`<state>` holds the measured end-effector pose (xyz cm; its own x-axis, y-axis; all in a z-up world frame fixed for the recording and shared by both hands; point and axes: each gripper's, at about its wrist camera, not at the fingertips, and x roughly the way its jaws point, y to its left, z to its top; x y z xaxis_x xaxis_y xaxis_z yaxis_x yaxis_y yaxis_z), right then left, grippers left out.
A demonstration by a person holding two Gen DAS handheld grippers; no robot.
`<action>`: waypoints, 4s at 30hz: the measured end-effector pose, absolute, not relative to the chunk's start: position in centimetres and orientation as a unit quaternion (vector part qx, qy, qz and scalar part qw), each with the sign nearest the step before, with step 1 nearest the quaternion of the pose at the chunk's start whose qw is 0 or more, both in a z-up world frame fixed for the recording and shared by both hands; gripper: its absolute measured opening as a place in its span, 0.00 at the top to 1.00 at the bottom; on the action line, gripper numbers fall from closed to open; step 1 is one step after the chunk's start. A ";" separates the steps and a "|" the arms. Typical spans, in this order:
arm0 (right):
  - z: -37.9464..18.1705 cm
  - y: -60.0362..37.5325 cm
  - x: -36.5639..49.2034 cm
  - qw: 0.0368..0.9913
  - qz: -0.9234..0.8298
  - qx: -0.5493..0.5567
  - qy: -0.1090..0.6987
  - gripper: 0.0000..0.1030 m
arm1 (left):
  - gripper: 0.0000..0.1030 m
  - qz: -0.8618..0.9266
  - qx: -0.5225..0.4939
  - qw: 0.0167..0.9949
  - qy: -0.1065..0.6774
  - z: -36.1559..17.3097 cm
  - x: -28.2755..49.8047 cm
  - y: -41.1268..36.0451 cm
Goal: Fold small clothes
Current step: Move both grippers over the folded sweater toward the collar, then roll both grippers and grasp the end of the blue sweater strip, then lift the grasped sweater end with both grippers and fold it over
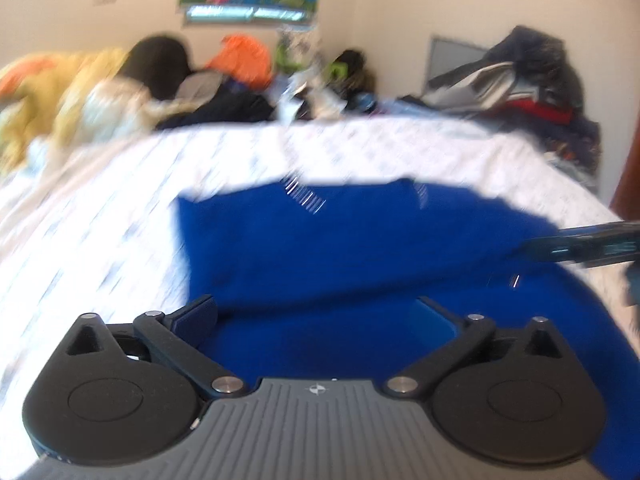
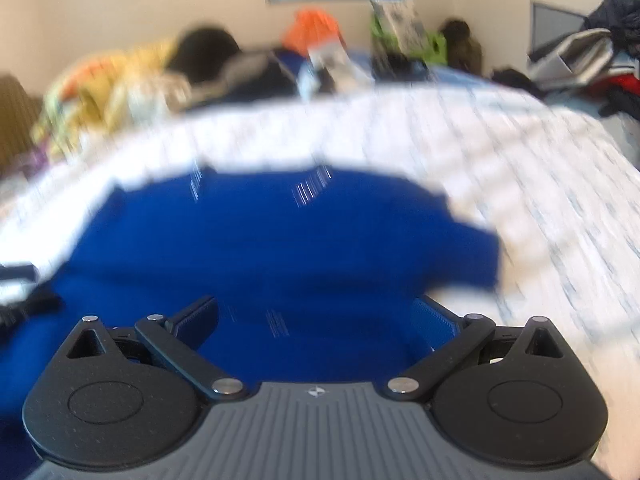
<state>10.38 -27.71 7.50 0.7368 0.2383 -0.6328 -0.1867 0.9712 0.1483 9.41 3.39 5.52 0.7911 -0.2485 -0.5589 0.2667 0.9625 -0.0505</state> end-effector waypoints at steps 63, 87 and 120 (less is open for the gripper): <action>1.5 -40.4 -11.4 0.727 0.234 0.374 0.526 0.95 | 0.95 -0.261 -0.349 0.743 0.507 0.5 -10.8 18.1; 1.9 -42.2 26.3 0.775 0.155 0.498 0.357 0.10 | 0.54 -0.167 -0.308 0.871 0.345 7.6 28.5 10.3; 8.1 -37.6 2.9 0.815 0.238 0.256 0.461 0.76 | 0.77 -0.168 -0.146 0.887 0.406 8.7 4.6 16.1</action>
<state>2.90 -37.59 8.10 0.4611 0.6246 -0.6303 -0.1521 0.7555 0.6373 4.61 16.13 8.68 0.6148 -0.4154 -0.6704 0.1788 0.9013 -0.3945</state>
